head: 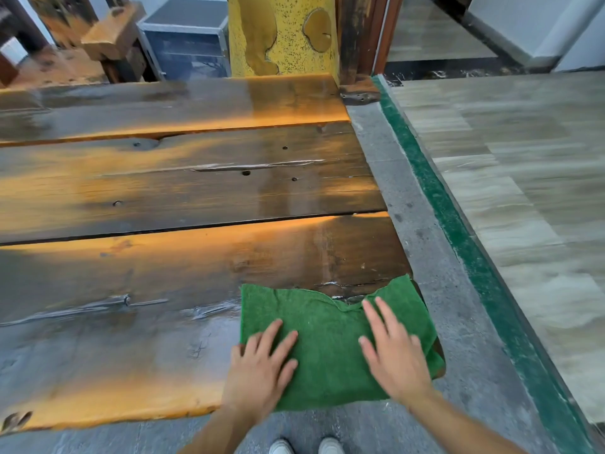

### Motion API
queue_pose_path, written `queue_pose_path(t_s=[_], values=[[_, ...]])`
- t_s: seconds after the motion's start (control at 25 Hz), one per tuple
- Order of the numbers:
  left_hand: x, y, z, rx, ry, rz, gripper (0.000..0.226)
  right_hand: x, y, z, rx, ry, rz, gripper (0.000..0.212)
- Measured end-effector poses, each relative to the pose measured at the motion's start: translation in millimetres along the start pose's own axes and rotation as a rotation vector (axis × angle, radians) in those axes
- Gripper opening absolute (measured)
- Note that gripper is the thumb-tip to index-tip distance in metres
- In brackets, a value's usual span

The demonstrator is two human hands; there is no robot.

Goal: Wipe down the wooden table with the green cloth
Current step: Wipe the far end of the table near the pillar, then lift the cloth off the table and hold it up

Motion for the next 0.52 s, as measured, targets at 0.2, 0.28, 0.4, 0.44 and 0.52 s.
queue_pose_path(t_s=[0.2, 0.28, 0.4, 0.44, 0.52], values=[[52, 39, 63, -0.005, 0.315, -0.076, 0.058, -77, 34, 70, 0.214, -0.247, -0.080, 0.064], [62, 49, 75, 0.023, 0.317, 0.002, 0.055, -84, 36, 77, 0.298, -0.194, -0.175, 0.057], [62, 56, 80, 0.036, 0.293, 0.068, 0.033, -82, 44, 83, 0.239, -0.140, -0.245, 0.037], [63, 59, 78, 0.026, 0.320, 0.041, 0.025, -81, 46, 84, 0.221, -0.124, -0.253, 0.024], [64, 64, 70, -0.019, 0.376, -0.047, 0.015, -79, 47, 85, 0.211, -0.088, -0.280, 0.004]])
Point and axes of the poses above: each hand's wrist, its own z-axis towards the middle knuckle, its own y-axis out of the back of the hand, x = y × z, the point moved 5 cm from there along z, towards the middle knuckle, and after that the axes turned 4 degrees about y, right-handed, at the moved point
